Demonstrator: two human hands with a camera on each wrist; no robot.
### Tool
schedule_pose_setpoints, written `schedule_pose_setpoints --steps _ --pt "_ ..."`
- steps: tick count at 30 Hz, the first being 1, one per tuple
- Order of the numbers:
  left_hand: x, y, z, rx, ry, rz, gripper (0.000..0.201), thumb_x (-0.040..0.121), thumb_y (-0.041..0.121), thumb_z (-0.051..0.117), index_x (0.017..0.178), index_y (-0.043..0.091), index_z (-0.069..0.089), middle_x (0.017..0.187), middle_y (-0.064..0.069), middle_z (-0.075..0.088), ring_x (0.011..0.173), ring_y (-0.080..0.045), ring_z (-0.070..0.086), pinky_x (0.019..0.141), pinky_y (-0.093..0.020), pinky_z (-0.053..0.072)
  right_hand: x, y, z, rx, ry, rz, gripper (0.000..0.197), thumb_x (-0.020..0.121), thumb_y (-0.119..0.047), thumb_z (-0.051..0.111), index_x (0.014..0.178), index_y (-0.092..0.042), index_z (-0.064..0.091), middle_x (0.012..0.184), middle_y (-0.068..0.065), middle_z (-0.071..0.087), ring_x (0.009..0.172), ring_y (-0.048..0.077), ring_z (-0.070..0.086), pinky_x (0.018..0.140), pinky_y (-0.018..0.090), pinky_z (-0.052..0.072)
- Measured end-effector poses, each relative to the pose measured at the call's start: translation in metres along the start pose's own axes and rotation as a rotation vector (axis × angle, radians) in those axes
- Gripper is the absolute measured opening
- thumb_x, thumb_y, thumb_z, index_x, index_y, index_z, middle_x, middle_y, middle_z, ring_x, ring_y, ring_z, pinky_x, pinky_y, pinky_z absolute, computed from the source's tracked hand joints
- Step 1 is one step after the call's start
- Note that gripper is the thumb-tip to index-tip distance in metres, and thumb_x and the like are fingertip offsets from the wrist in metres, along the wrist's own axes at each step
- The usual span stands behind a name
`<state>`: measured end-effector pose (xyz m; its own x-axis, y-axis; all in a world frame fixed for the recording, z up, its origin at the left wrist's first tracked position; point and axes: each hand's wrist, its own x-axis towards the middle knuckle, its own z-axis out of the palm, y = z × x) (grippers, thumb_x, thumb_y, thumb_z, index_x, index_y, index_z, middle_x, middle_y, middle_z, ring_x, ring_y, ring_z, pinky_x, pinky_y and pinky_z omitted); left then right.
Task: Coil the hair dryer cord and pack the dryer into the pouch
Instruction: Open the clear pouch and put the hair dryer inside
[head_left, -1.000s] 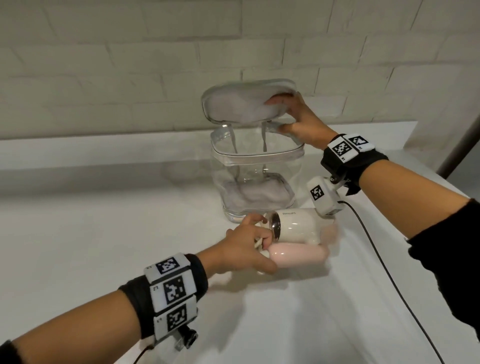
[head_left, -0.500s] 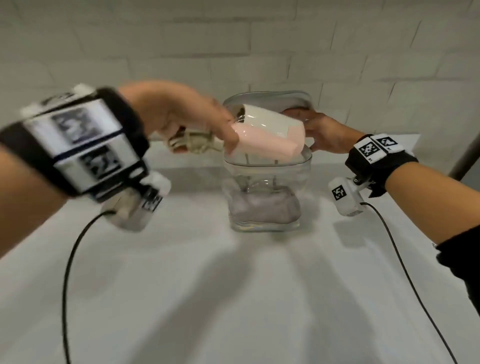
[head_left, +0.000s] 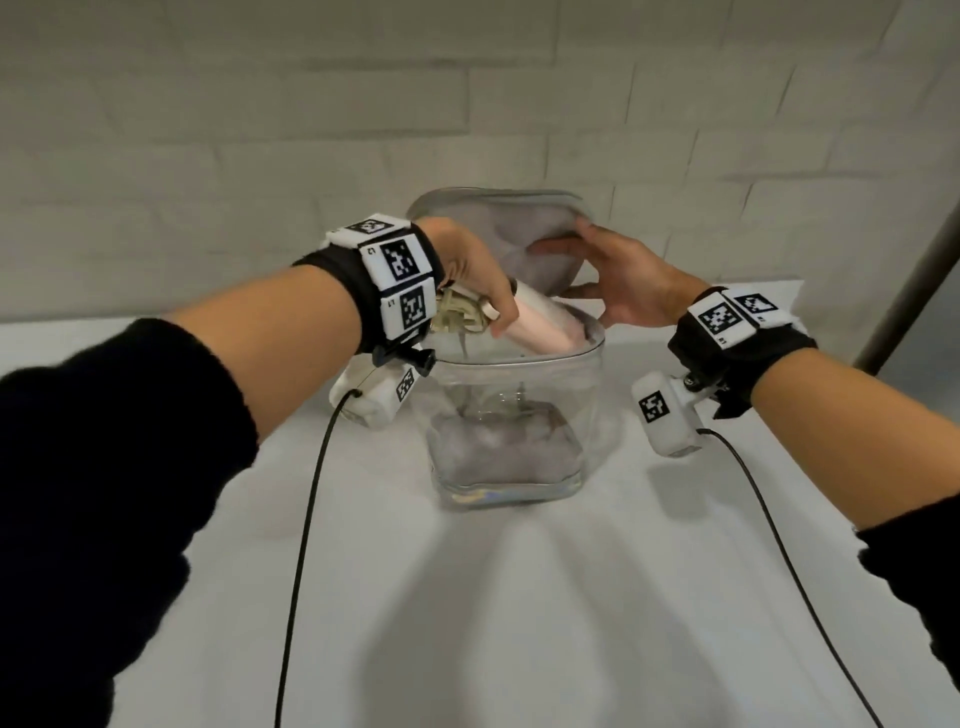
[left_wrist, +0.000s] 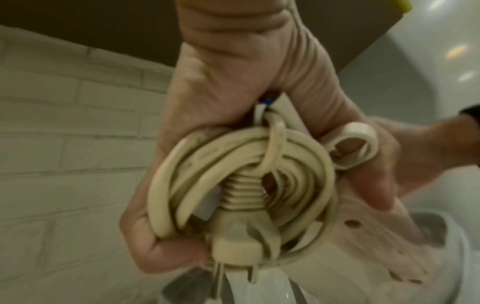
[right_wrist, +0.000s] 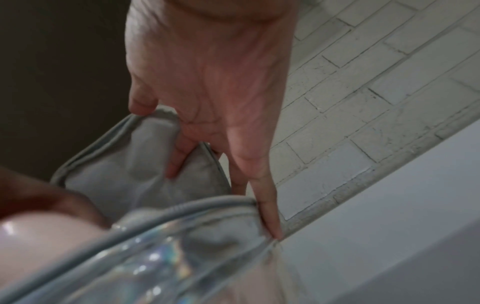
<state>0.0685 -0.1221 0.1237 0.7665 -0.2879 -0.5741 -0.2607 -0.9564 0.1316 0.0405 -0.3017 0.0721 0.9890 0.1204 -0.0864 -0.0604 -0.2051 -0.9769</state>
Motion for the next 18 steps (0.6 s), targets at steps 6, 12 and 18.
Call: schedule_pose_setpoints --steps 6,12,18 --pt "0.020 -0.002 0.016 0.023 -0.003 0.081 0.034 0.080 0.016 0.056 0.053 0.014 0.036 0.029 0.003 0.039 0.023 -0.009 0.035 0.036 -0.006 0.032 0.002 -0.002 0.011 -0.006 0.025 -0.003 0.043 0.086 -0.055 0.036 0.115 -0.035 0.060 0.139 -0.002 0.047 0.122 0.028 0.048 0.090 0.039 0.046" --pt "0.052 0.000 0.051 0.004 0.184 0.379 0.012 0.084 0.019 0.060 0.076 0.010 0.058 0.077 -0.004 0.056 0.069 -0.017 0.053 0.050 -0.011 0.042 0.006 0.001 0.022 0.025 0.024 -0.011 0.042 0.088 -0.051 0.039 0.119 -0.031 0.059 0.138 -0.003 0.046 0.120 0.027 0.050 0.072 0.037 0.043" --pt "0.071 -0.007 0.062 0.059 0.049 0.411 0.005 0.081 0.010 0.064 0.085 0.008 0.065 0.099 -0.012 0.058 0.091 -0.023 0.053 0.075 -0.029 0.044 0.011 -0.004 0.026 0.009 0.003 0.002 0.048 0.079 -0.053 0.044 0.120 -0.032 0.059 0.136 -0.013 0.043 0.125 0.025 0.047 0.084 0.051 0.037"
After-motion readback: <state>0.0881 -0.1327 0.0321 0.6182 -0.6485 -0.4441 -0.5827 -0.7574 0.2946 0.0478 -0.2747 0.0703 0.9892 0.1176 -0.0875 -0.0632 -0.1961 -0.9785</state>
